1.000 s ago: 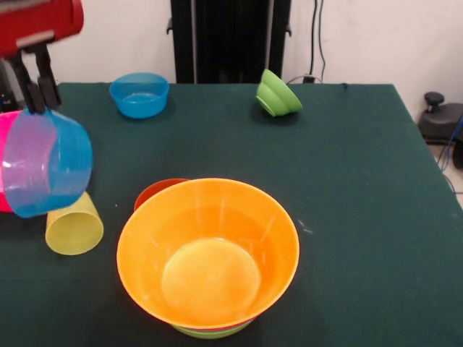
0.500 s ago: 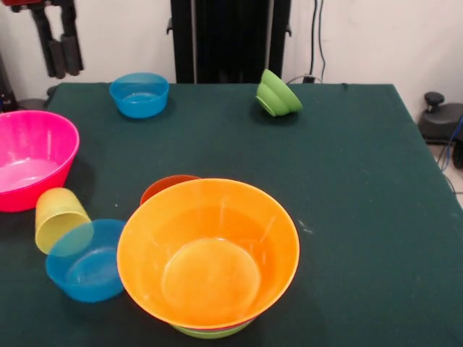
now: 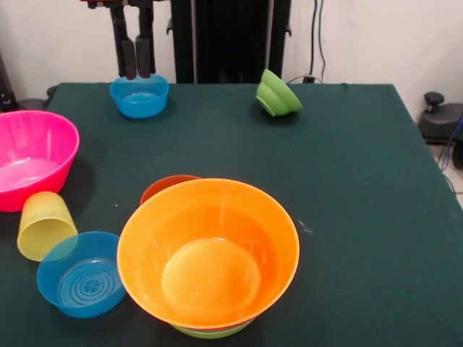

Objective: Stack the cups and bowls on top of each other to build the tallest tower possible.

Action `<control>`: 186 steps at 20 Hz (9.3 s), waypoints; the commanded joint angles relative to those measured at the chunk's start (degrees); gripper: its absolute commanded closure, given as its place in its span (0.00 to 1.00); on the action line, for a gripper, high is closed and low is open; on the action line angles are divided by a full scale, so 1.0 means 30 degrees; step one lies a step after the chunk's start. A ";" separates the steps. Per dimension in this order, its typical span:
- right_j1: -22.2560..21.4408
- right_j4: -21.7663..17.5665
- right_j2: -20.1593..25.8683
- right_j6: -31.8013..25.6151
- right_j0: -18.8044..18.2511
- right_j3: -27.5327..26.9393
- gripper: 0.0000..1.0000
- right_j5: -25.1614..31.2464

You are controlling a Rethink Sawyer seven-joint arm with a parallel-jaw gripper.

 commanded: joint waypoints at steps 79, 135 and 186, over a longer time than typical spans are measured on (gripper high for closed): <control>0.6333 -0.0389 -0.0282 0.0424 -0.2058 -0.2541 0.00 -0.0665; 1.0148 0.0003 -0.1549 0.1371 -0.0962 -0.6780 1.00 -0.2322; 0.8724 0.0268 -0.2280 0.2803 -0.0836 -0.4622 0.00 -0.4079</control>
